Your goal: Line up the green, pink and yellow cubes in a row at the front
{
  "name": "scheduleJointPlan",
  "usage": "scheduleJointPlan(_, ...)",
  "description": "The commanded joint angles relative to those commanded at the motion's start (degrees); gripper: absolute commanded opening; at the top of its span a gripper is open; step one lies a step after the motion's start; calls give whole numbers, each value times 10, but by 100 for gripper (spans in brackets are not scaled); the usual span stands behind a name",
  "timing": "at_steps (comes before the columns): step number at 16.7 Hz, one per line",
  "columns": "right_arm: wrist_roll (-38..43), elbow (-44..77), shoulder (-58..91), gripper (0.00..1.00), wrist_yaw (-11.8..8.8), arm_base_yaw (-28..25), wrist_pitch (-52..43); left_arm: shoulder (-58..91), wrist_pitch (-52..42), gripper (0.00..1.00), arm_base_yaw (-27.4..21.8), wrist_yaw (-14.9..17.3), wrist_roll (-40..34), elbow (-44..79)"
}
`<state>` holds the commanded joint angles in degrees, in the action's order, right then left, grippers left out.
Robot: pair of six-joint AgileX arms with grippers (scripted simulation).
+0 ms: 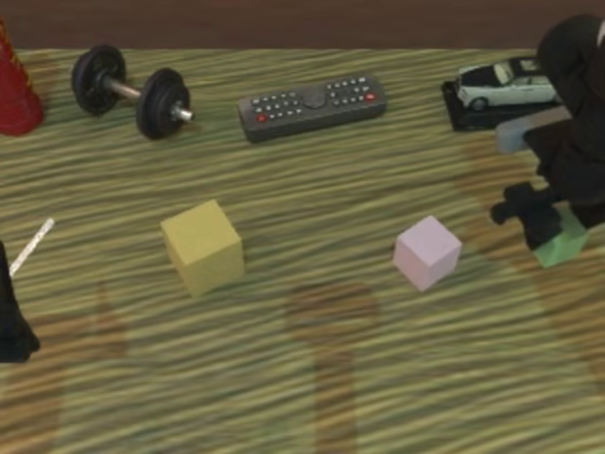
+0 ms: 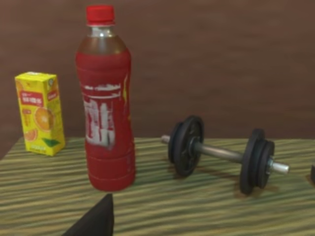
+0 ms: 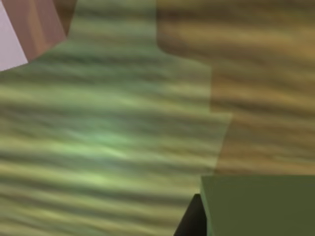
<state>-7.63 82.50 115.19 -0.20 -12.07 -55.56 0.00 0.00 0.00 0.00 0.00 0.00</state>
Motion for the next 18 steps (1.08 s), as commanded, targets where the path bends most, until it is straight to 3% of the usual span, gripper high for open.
scheduleJointPlan(5,117,-12,-15,0,4,-70,-8,0,0,100,0,0,0,0)
scheduleJointPlan(13,416,-61,-68,0,13,-237,-21,0,0,100,0,0,0,0)
scheduleJointPlan(18,483,-74,-91,0,17,-281,-19,0,0,100,0,0,0,0)
